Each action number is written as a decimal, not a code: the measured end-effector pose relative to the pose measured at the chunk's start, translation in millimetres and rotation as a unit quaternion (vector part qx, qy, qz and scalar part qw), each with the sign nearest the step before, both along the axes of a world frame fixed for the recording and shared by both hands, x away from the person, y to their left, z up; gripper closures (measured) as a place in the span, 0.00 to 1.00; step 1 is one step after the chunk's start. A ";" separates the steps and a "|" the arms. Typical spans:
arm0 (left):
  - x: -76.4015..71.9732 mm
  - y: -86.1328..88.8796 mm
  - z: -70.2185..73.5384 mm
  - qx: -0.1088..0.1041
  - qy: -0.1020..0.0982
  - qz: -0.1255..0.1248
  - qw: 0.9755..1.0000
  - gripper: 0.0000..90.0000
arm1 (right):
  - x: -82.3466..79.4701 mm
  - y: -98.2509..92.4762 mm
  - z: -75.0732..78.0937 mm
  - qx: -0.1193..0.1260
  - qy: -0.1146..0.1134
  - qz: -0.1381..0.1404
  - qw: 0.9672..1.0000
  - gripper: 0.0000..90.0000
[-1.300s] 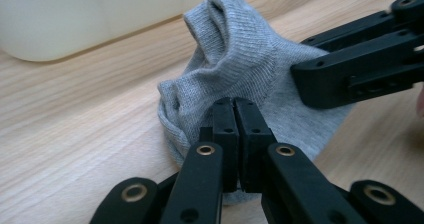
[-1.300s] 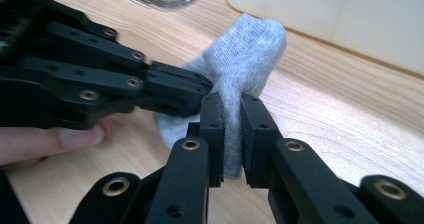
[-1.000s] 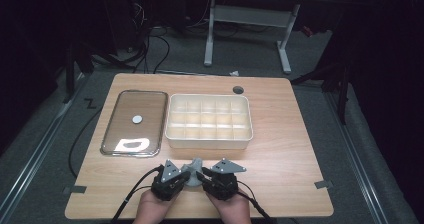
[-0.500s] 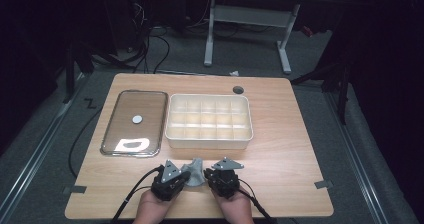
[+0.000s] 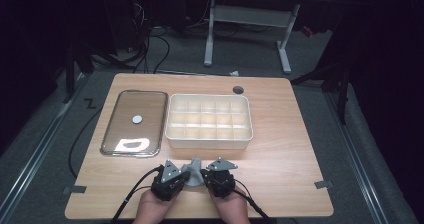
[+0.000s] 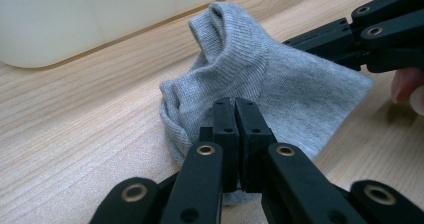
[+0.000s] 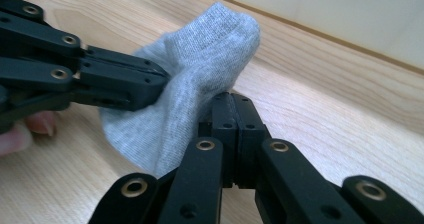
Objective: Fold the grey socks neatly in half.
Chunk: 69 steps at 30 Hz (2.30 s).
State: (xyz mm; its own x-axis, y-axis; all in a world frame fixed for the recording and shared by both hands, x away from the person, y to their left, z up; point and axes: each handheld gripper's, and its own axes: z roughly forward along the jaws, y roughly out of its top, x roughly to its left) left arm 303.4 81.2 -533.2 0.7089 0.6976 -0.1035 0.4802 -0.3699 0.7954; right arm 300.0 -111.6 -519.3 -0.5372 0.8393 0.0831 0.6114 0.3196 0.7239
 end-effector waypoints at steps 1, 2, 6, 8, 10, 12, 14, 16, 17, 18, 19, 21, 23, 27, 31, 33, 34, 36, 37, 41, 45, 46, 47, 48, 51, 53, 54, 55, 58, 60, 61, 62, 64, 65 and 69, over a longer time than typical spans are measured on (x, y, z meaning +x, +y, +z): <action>0.0 0.0 0.0 0.000 0.000 0.000 1.000 0.98 | -0.5 2.5 2.0 0.000 -0.002 0.005 1.000 1.00; 0.0 0.0 0.0 0.000 0.000 0.000 1.000 0.98 | -0.6 3.9 3.4 -0.001 -0.006 0.010 1.000 1.00; -0.3 -0.1 0.0 0.002 -0.001 0.001 1.000 0.98 | -1.6 10.0 7.7 0.000 -0.013 0.018 1.000 1.00; -0.3 0.0 0.0 0.002 -0.002 0.002 1.000 0.98 | -0.9 11.9 8.9 0.000 -0.013 0.022 1.000 1.00; -0.2 0.1 0.0 0.001 -0.001 0.002 1.000 0.98 | -0.6 12.5 9.2 0.003 -0.013 0.022 1.000 1.00; -0.2 0.2 0.0 0.001 -0.001 0.002 1.000 0.98 | 0.0 13.3 9.8 0.006 -0.015 0.023 1.000 1.00; -0.2 0.2 0.0 0.001 -0.001 0.002 1.000 0.98 | -0.7 15.0 10.9 0.009 -0.017 0.026 0.999 1.00; -0.2 0.2 0.0 0.001 -0.001 0.002 1.000 0.98 | -2.9 18.5 13.8 0.014 -0.020 0.033 0.999 1.00; -0.3 0.1 0.1 0.002 -0.001 0.002 1.000 0.98 | -4.4 21.2 16.0 0.012 -0.024 0.040 0.999 1.00; -0.3 0.2 0.1 0.002 -0.001 0.002 1.000 0.98 | -4.4 21.2 16.0 0.012 -0.024 0.040 0.999 1.00; -0.2 0.4 0.1 0.001 0.000 0.002 1.000 0.98 | -5.3 23.6 16.8 0.010 -0.027 0.045 0.999 1.00; -0.2 0.4 0.0 0.001 0.000 0.003 1.000 0.98 | -5.1 23.5 16.6 0.009 -0.027 0.045 0.999 1.00; -0.3 0.8 0.2 0.000 -0.001 0.003 1.000 0.97 | -4.5 22.4 16.0 0.008 -0.028 0.043 0.999 1.00; 1.0 3.3 0.9 -0.013 0.008 0.001 1.000 0.95 | -3.8 20.4 14.7 0.008 -0.031 0.038 0.999 1.00; 1.9 9.2 4.5 -0.033 0.011 0.005 0.999 0.91 | -3.0 13.8 11.9 0.016 -0.030 0.026 0.999 1.00; 2.1 11.2 6.6 -0.040 0.010 0.008 0.999 0.90 | -3.0 12.0 10.7 0.017 -0.027 0.021 0.999 1.00; 2.1 11.2 6.6 -0.040 0.010 0.008 0.999 0.90 | -3.0 12.0 10.7 0.017 -0.027 0.021 0.999 1.00; 1.9 14.4 10.3 -0.043 0.008 0.011 0.999 0.90 | -3.0 10.3 8.8 0.017 -0.027 0.019 0.999 1.00; 1.0 17.2 13.7 -0.051 0.002 0.015 0.999 0.91 | -3.5 9.1 7.1 0.019 -0.024 0.017 0.999 1.00; 1.1 29.9 23.6 -0.061 -0.018 0.034 0.997 0.90 | -4.2 7.2 5.1 0.020 -0.022 0.014 0.999 1.00; 5.9 41.5 21.3 -0.032 -0.016 0.055 0.998 0.92 | -4.4 6.5 5.1 0.021 -0.022 0.014 0.999 1.00; 5.9 41.5 21.3 -0.032 -0.016 0.055 0.998 0.93 | -4.5 6.4 5.2 0.021 -0.022 0.014 0.999 1.00; 8.1 44.1 18.3 -0.020 -0.006 0.059 0.998 0.94 | -4.6 6.4 5.5 0.021 -0.022 0.014 0.999 1.00; 10.9 45.3 13.1 -0.005 0.014 0.058 0.998 0.95 | -4.7 6.3 5.7 0.021 -0.022 0.013 0.999 1.00; 11.0 43.2 9.1 0.004 0.028 0.051 0.998 0.96 | -4.5 5.9 5.8 0.020 -0.024 0.014 0.999 1.00; 9.1 36.6 5.6 0.014 0.034 0.040 0.999 0.96 | -5.3 5.6 6.7 0.021 -0.025 0.015 0.999 1.00; 8.4 34.7 4.8 0.017 0.034 0.036 0.999 0.96 | -5.5 5.5 6.9 0.021 -0.025 0.016 0.999 1.00; 8.4 34.7 4.8 0.017 0.034 0.036 0.999 0.97 | -5.9 5.4 7.3 0.021 -0.026 0.015 0.999 1.00; 6.2 30.5 3.9 0.019 0.034 0.030 0.999 0.97 | -6.5 5.1 8.2 0.022 -0.027 0.014 0.999 1.00; 5.1 28.5 4.1 0.018 0.034 0.027 0.999 0.97 | -7.2 4.6 9.1 0.021 -0.027 0.015 0.999 1.00; 4.0 26.6 4.4 0.017 0.034 0.025 0.999 0.97 | -7.7 4.5 9.8 0.022 -0.028 0.015 0.999 1.00; 3.5 25.9 4.6 0.017 0.032 0.023 0.999 0.97 | -7.9 4.5 10.1 0.021 -0.029 0.015 0.999 1.00; 2.7 24.4 5.0 0.016 0.032 0.020 0.999 0.97 | -8.1 4.6 10.6 0.022 -0.029 0.015 0.999 1.00; 2.2 23.7 5.3 0.015 0.031 0.019 0.999 0.97 | -8.1 4.9 10.8 0.021 -0.029 0.015 0.999 1.00; 1.0 22.0 6.0 0.014 0.029 0.016 0.999 0.97 | -8.2 6.5 11.2 0.020 -0.032 0.018 0.999 1.00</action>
